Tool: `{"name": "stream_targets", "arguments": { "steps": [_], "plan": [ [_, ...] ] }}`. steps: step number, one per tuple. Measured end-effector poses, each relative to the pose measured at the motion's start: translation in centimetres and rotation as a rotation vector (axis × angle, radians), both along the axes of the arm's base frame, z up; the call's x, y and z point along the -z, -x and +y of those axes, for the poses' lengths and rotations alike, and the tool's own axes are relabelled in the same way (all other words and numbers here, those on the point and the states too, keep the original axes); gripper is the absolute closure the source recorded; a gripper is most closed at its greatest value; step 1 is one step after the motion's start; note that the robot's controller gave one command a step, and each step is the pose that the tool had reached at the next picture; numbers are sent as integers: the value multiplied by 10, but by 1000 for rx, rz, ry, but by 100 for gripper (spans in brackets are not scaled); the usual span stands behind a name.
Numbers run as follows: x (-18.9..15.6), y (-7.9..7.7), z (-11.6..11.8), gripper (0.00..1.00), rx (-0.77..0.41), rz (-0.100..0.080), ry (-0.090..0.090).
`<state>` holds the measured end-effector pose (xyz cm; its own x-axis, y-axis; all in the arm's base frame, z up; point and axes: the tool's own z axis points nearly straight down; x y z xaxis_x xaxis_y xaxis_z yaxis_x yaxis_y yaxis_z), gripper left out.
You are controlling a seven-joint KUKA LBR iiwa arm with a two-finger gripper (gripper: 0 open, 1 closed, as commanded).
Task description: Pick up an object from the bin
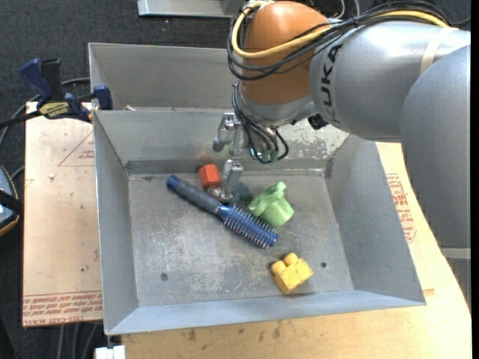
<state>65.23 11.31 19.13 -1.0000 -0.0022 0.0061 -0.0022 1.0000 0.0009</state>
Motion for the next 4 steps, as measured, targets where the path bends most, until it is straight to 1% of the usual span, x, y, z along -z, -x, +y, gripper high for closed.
{"name": "stream_targets", "arguments": {
  "steps": [1, 2, 3, 4],
  "plan": [
    [107, 76, -55, 0, 10, -6, 0],
    [103, 72, -53, 100, 9, -15, -1],
    [104, 74, -53, 0, 8, -9, -1],
    [103, 72, -53, 100, 8, -14, -2]
  ]
}}
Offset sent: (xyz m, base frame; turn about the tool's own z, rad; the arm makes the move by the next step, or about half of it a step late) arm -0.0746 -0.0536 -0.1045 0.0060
